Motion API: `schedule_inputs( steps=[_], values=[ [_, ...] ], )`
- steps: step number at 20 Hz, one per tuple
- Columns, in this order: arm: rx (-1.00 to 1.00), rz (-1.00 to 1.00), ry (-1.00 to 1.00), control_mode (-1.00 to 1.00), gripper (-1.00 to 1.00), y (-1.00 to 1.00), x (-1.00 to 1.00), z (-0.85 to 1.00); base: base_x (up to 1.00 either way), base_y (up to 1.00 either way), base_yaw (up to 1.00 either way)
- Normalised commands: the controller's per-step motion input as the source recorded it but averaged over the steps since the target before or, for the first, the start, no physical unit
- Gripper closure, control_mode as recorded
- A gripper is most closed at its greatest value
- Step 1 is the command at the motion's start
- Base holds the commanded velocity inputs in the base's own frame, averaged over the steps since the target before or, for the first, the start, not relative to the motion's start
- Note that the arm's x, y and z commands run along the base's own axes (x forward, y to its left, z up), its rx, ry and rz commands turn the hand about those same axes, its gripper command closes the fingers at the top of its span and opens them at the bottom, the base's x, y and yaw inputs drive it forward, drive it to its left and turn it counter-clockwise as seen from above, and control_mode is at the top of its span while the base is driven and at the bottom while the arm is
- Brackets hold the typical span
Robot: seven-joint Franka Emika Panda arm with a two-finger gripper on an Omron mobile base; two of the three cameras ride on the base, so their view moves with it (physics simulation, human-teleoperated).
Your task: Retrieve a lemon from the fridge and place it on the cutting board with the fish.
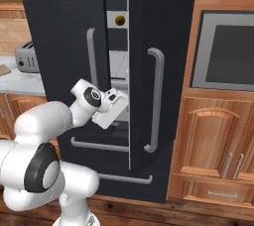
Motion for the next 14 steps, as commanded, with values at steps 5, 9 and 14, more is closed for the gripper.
schedule_inputs(
  steps=[5, 9, 14],
  values=[
    [0.00, 0.00, 0.00, -1.00, -1.00, -0.59, -0.26, -0.05, 0.00, 0.00, 0.00],
    [-0.02, 0.00, 0.00, -1.00, -1.00, -0.77, -0.28, -0.14, 0.00, 0.00, 0.00],
    [-0.03, 0.00, 0.00, -1.00, -1.00, -0.83, -0.06, -0.13, 0.00, 0.00, 0.00]
  ],
)
